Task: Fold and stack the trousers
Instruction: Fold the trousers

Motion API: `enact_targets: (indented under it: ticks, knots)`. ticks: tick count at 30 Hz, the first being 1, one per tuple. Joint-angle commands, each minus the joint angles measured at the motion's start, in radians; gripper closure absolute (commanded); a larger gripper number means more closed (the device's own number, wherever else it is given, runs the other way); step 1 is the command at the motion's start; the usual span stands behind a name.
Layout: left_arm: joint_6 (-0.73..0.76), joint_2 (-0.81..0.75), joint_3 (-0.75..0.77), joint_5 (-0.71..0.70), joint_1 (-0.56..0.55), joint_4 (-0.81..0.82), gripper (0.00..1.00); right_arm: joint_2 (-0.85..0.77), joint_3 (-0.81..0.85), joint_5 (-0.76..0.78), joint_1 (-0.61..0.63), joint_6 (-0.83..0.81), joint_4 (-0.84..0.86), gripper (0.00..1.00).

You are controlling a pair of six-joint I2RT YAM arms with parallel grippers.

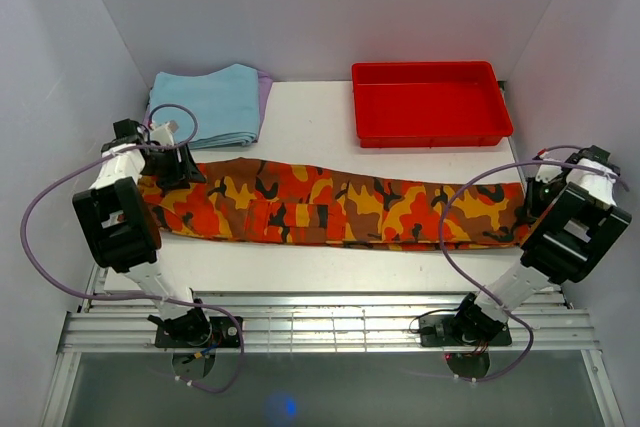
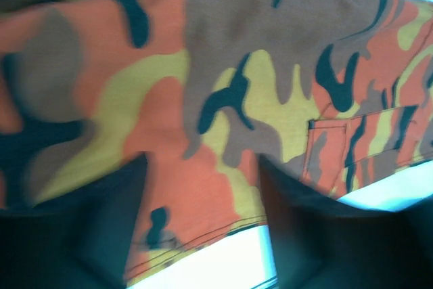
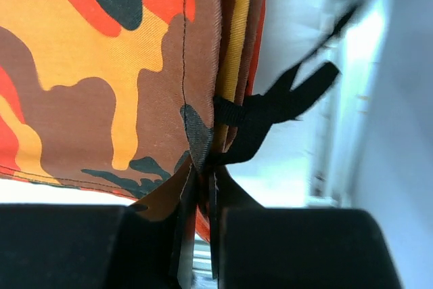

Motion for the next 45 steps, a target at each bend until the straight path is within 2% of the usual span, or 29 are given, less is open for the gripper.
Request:
enact_targets:
  ticks: [1,4,6,8,11,14,15,20,23,24,27,30,35,45]
  knots:
    - [0.005,-0.141,-0.022,-0.043,-0.001,0.056,0.18,-0.088,0.116,0.063,-0.066,-0.114,-0.039,0.92]
    - [0.0,-0.195,-0.042,-0.101,0.005,0.072,0.13,-0.085,0.187,0.046,-0.104,-0.183,-0.094,0.92]
    - [0.012,-0.212,-0.051,-0.129,0.012,0.069,0.13,-0.082,0.271,0.003,-0.103,-0.205,-0.14,0.92]
    - [0.022,-0.233,-0.075,-0.153,0.016,0.07,0.14,-0.088,0.314,-0.108,-0.092,-0.197,-0.192,0.92]
    - [0.032,-0.229,-0.108,-0.19,0.014,0.066,0.14,-0.109,0.345,-0.242,-0.013,-0.14,-0.252,0.92]
    - [0.077,-0.189,-0.132,-0.19,0.014,0.027,0.13,-0.16,0.313,-0.356,0.119,-0.041,-0.229,0.92]
    - [0.086,-0.183,-0.143,-0.192,0.014,0.024,0.14,-0.171,0.305,-0.374,0.201,-0.012,-0.209,0.92]
    - [0.108,-0.134,-0.197,-0.181,0.014,0.021,0.23,-0.198,0.278,-0.497,0.45,0.195,-0.044,0.92]
    - [0.112,-0.114,-0.204,-0.178,0.014,0.01,0.29,-0.238,0.191,-0.502,0.555,0.298,0.082,0.92]
    - [0.111,-0.11,-0.213,-0.18,0.014,0.01,0.3,-0.244,0.175,-0.499,0.631,0.365,0.159,0.92]
    - [0.1,-0.118,-0.224,-0.17,0.014,0.009,0.3,-0.226,0.141,-0.46,0.8,0.458,0.256,0.92]
    - [0.083,-0.132,-0.229,-0.164,0.016,0.007,0.3,-0.168,0.155,-0.405,0.914,0.507,0.319,0.92]
    - [0.068,-0.161,-0.265,-0.161,0.014,0.024,0.3,-0.058,0.167,-0.344,1.001,0.64,0.408,0.92]
    - [0.039,-0.178,-0.361,-0.149,0.014,0.066,0.3,0.068,0.236,-0.295,1.215,0.693,0.414,0.92]
